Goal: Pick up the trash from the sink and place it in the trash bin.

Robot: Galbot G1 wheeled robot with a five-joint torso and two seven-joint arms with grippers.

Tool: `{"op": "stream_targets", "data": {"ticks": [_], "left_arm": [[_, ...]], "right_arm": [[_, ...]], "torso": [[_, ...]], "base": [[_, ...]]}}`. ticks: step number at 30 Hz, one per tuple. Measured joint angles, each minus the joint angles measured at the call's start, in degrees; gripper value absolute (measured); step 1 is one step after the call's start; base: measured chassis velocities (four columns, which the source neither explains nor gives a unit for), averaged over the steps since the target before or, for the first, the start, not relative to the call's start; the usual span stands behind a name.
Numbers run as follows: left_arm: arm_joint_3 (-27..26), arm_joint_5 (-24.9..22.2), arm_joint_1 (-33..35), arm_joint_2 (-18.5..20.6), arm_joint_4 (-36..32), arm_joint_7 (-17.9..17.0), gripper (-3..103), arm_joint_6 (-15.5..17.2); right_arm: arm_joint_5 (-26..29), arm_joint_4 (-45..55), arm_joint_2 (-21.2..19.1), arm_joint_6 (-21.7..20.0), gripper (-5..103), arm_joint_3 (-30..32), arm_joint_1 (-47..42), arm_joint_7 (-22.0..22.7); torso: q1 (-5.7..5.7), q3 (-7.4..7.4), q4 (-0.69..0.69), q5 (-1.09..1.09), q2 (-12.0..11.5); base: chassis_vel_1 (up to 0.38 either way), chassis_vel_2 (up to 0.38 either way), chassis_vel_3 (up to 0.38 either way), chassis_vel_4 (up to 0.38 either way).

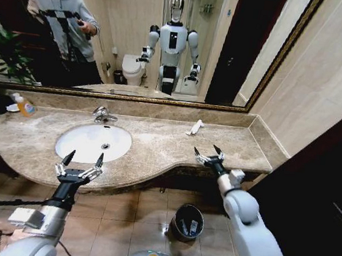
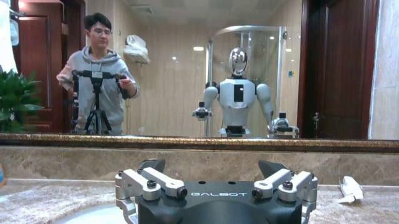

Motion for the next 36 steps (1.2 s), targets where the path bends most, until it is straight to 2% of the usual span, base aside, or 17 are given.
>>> {"op": "stream_targets", "data": {"ticks": [5, 10, 12, 16, 27, 32, 36], "left_arm": [[0.0, 0.0, 0.0, 0.0, 0.0, 0.0, 100, 0.0], [0.0, 0.0, 0.0, 0.0, 0.0, 0.0, 100, 0.0], [0.0, 0.0, 0.0, 0.0, 0.0, 0.0, 100, 0.0], [0.0, 0.0, 0.0, 0.0, 0.0, 0.0, 100, 0.0], [0.0, 0.0, 0.0, 0.0, 0.0, 0.0, 100, 0.0], [0.0, 0.0, 0.0, 0.0, 0.0, 0.0, 100, 0.0], [0.0, 0.0, 0.0, 0.0, 0.0, 0.0, 100, 0.0]], "right_arm": [[-0.9, -9.1, 2.0, 0.1, 100, -3.9, 7.7, 0.5], [-1.0, -13.3, 3.3, 0.0, 100, -5.1, 11.6, 0.7], [-0.9, -19.4, 5.4, -0.7, 100, -5.4, 17.3, 1.5], [-0.7, -25.7, 6.6, -0.6, 100, -6.3, 22.1, 3.0], [-1.0, -37.5, 10.7, 2.7, 100, -6.0, 28.2, 5.0], [-3.4, -43.9, 13.4, 4.3, 100, -5.2, 30.7, 5.9], [-4.5, -46.0, 13.4, 5.0, 100, -3.4, 30.6, 6.0]], "torso": [[0.00, 0.01, 0.00, 0.00, 0.0], [0.00, 0.00, 0.00, 0.00, 0.0], [0.00, 0.00, 0.00, 0.00, 0.0], [0.00, 0.00, 0.00, 0.00, 0.0], [0.00, 0.00, 0.00, -0.01, 0.0], [0.00, 0.00, 0.01, -0.01, 0.0], [0.00, 0.00, 0.01, 0.00, 0.0]], "base": [[0.000, 0.000, 0.000, 0.000], [0.000, 0.000, 0.000, 0.000], [0.000, 0.000, 0.000, 0.000], [0.000, 0.000, 0.000, 0.000], [0.000, 0.000, 0.000, 0.000], [0.000, 0.000, 0.000, 0.000], [0.000, 0.000, 0.000, 0.000]]}}
